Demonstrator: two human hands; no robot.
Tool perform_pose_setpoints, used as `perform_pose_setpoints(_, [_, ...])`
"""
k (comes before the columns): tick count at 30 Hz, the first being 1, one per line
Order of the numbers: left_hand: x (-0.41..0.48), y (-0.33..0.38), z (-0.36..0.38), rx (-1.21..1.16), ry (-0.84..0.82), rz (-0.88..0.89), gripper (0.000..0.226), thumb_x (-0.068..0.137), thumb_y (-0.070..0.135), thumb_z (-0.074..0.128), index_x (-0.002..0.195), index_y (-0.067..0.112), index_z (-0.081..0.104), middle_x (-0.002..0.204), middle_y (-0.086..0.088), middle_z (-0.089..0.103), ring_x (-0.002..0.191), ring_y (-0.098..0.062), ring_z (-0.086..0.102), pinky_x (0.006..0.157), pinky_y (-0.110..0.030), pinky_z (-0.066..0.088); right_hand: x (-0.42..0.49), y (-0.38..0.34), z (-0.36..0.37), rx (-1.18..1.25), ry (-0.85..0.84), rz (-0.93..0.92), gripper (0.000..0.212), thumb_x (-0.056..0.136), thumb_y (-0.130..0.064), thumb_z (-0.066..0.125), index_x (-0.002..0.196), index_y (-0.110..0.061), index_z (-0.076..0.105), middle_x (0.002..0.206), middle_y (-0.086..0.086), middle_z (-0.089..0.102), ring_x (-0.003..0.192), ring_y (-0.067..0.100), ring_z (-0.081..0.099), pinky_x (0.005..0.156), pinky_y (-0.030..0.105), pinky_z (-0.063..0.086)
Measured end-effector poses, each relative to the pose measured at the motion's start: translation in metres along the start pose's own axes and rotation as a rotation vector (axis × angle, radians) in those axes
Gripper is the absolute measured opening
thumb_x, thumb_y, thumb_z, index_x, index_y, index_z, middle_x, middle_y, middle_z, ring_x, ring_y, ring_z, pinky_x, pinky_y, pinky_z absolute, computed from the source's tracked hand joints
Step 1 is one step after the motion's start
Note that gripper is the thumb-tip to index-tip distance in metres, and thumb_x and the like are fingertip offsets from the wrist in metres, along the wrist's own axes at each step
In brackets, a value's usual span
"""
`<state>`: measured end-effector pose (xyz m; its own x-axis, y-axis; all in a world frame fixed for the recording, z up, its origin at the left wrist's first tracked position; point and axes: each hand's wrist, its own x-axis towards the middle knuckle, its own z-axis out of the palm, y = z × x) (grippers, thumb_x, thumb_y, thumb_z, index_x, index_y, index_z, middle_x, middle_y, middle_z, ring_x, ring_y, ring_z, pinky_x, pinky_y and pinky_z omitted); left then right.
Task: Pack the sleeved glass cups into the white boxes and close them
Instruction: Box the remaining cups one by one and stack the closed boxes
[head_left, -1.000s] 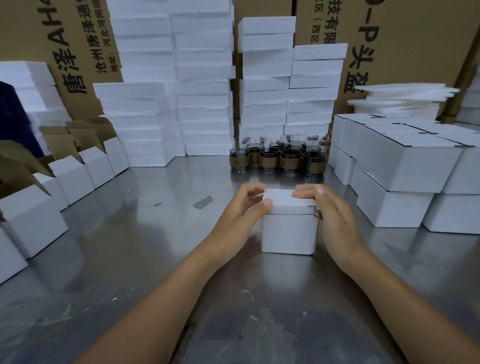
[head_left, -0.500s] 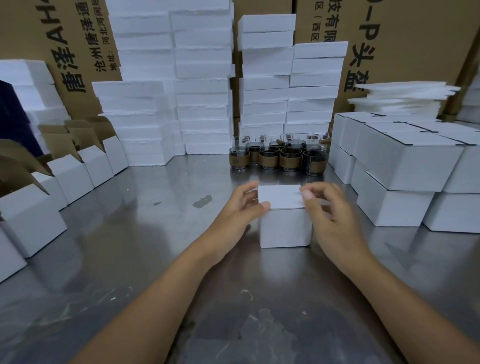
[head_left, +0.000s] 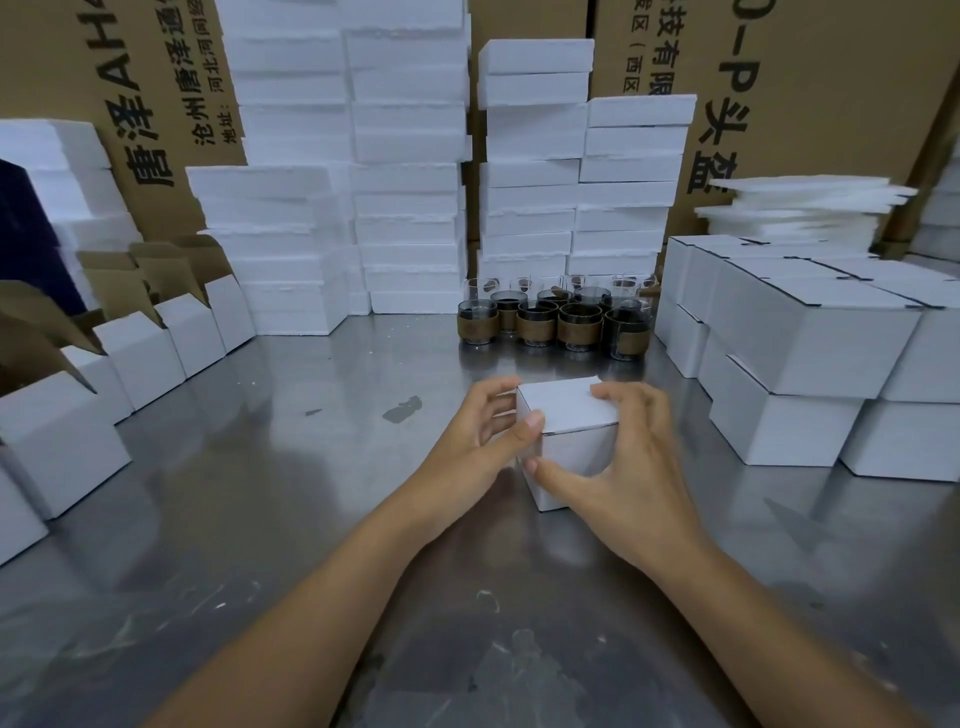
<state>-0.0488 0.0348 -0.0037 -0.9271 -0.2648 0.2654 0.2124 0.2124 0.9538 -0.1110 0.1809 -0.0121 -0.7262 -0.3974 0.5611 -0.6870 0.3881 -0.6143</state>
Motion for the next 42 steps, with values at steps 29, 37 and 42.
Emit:
perform_pose_setpoints(29, [0.045,-0.019,-0.015,-0.214,0.359,-0.142,0.028,0.098,0.012,0.033,0.091,0.005,0.060,0.067,-0.014,0.061,0.067,-0.031,0.056,0.047,-0.022,0.048,0.241,0.049,-0.180,0.065,0.593,0.130,0.066,0.068,-0.029,0.073,0.122,-0.022,0.035,0.115,-0.004,0.027,0.099,0.013,0.038,0.058,0.004,0.032])
perform_pose_setpoints(37, [0.055,-0.030,-0.018,-0.266,0.314,-0.226,0.028,0.098,0.005,0.032,0.087,-0.004,0.057,0.059,-0.022,0.059,0.064,-0.037,0.051,0.040,-0.029,0.045,0.284,0.117,-0.168,-0.141,0.405,0.276,0.083,0.071,-0.025,0.077,0.134,-0.017,0.023,0.135,0.012,0.021,0.123,0.029,0.034,0.089,0.025,0.026])
perform_pose_setpoints(42, [0.056,-0.027,-0.017,-0.314,0.303,-0.239,0.036,0.099,0.004,0.023,0.084,-0.009,0.053,0.066,-0.029,0.051,0.052,-0.036,0.049,0.033,-0.021,0.037,0.291,0.132,-0.154,-0.136,0.371,0.321,0.081,0.074,-0.025,0.076,0.134,-0.016,0.022,0.134,0.015,0.020,0.121,0.032,0.033,0.092,0.028,0.029])
